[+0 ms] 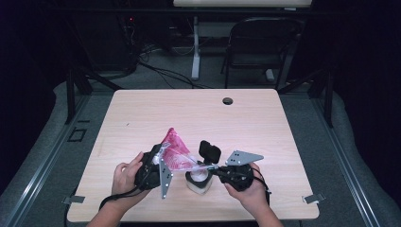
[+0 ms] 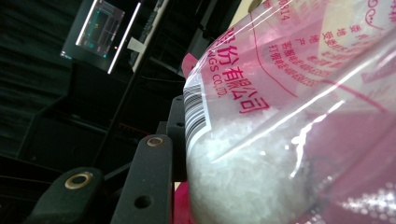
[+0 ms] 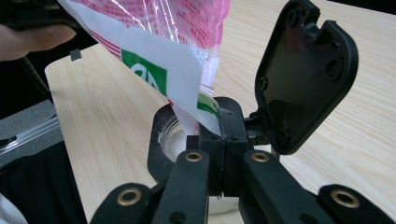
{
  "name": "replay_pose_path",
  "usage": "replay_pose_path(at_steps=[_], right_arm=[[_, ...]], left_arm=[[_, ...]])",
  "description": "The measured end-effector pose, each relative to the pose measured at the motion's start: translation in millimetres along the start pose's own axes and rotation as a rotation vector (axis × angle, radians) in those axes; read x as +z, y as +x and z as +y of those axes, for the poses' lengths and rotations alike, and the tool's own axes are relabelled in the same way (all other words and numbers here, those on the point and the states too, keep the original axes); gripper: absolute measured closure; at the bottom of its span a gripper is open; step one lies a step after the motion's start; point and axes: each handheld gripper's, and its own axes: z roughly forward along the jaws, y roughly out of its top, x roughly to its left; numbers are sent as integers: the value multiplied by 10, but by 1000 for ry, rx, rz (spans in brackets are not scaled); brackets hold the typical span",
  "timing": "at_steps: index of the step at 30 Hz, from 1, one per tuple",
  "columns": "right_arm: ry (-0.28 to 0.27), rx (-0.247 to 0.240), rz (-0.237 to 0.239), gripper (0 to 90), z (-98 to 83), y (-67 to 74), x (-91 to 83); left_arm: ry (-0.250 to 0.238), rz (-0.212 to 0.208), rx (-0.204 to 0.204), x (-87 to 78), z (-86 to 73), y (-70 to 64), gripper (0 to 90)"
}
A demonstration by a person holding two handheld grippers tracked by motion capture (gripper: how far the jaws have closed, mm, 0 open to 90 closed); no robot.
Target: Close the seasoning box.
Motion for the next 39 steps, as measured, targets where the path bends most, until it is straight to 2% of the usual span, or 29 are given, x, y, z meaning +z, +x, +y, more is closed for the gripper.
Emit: replay_pose_path(at_steps=[29,39], right_arm=[[-42,4,-8,900,73,39,19],[-65,9,-12,900,111,44,0]], left_arm=[[35,-60,-79,22,-173,-128,719],[41,-82,-90,32,-205,-166,720]])
